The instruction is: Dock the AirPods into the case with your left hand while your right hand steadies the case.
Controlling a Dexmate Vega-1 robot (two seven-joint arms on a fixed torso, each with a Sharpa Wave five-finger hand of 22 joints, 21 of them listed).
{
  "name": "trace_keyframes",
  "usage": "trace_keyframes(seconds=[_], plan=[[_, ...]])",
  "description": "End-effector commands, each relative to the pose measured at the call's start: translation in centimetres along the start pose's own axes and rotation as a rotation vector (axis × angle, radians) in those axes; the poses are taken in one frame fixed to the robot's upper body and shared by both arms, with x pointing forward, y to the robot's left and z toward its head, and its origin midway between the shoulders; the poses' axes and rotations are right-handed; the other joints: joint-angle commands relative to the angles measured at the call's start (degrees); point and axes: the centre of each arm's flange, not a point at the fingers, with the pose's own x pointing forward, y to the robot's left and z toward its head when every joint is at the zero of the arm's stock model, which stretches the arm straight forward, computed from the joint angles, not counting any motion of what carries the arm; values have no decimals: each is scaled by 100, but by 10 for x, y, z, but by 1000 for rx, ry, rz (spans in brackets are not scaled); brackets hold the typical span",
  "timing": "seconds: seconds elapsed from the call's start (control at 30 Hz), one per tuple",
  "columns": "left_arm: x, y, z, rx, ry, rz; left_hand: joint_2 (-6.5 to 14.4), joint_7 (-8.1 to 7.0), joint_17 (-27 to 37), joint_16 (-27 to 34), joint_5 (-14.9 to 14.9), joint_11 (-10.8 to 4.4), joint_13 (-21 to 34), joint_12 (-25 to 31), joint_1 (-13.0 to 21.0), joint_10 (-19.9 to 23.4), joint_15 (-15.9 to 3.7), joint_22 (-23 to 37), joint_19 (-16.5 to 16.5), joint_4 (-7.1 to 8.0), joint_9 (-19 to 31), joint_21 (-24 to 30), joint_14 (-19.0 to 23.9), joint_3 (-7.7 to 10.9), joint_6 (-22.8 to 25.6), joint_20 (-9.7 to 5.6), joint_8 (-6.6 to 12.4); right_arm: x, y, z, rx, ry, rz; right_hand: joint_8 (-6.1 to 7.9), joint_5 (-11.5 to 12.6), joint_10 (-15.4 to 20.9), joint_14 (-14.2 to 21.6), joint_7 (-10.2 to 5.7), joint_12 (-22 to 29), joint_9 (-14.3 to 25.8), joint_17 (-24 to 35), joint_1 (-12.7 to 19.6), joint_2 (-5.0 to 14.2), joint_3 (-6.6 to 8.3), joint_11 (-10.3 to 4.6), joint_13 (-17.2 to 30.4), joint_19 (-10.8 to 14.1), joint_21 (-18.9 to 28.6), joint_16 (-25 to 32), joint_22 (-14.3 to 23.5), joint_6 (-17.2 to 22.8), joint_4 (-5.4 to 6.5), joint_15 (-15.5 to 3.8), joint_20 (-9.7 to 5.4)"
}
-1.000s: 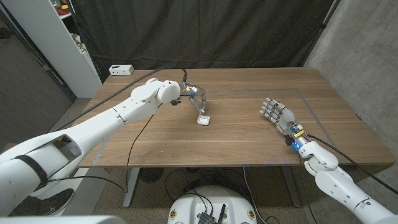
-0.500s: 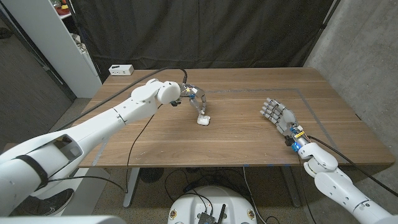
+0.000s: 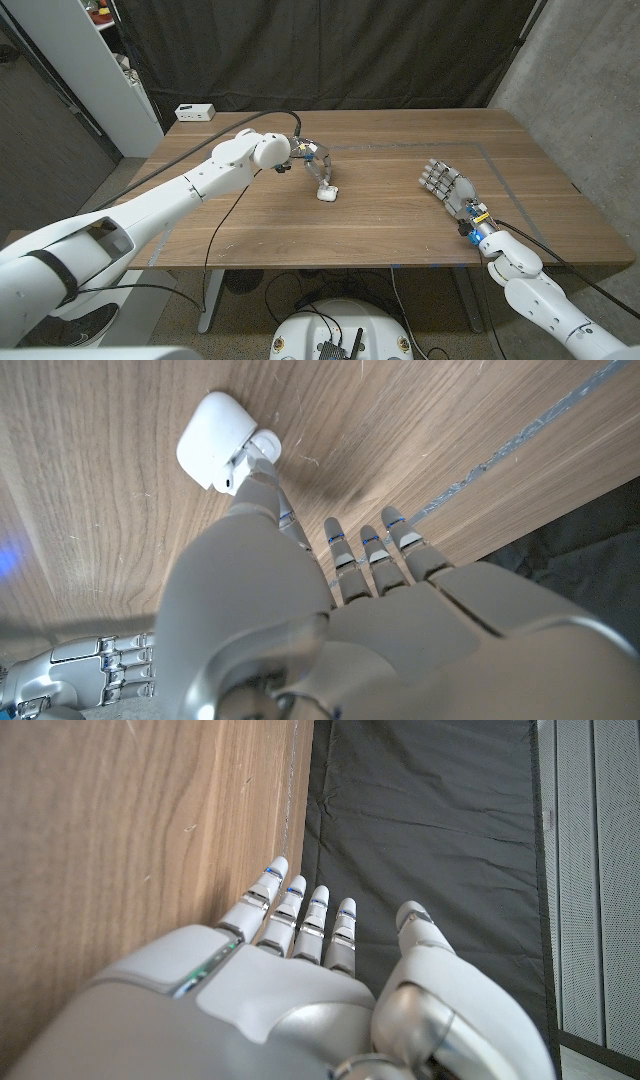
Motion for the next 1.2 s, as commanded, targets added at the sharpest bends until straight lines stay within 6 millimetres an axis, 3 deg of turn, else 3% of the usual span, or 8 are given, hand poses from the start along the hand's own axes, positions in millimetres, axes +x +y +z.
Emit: trace_keyframes(seconds=[0.03, 1.2], plan=[[-3, -4, 3, -5, 4, 6, 54, -3, 8, -1, -8, 12, 23, 1, 39, 71, -575, 17, 43, -21, 11, 29, 50, -21, 71, 26, 3, -7, 1, -5, 7, 1, -6, 36, 30, 27, 56, 34, -1, 33, 21, -29, -18, 7, -6, -4, 15, -7, 6, 22, 6, -25, -385, -16], [-11, -12, 3, -14, 34, 11, 35, 88, 10, 2, -39, -25, 59, -9, 47, 127, -603, 20, 53, -14, 86, 46, 106, -140, 70, -13, -30, -8, 1, -10, 26, 1, -3, 42, 31, 41, 57, 39, 2, 33, 24, -43, -16, 4, -5, -9, 18, -6, 7, 22, 33, -29, -382, -5]])
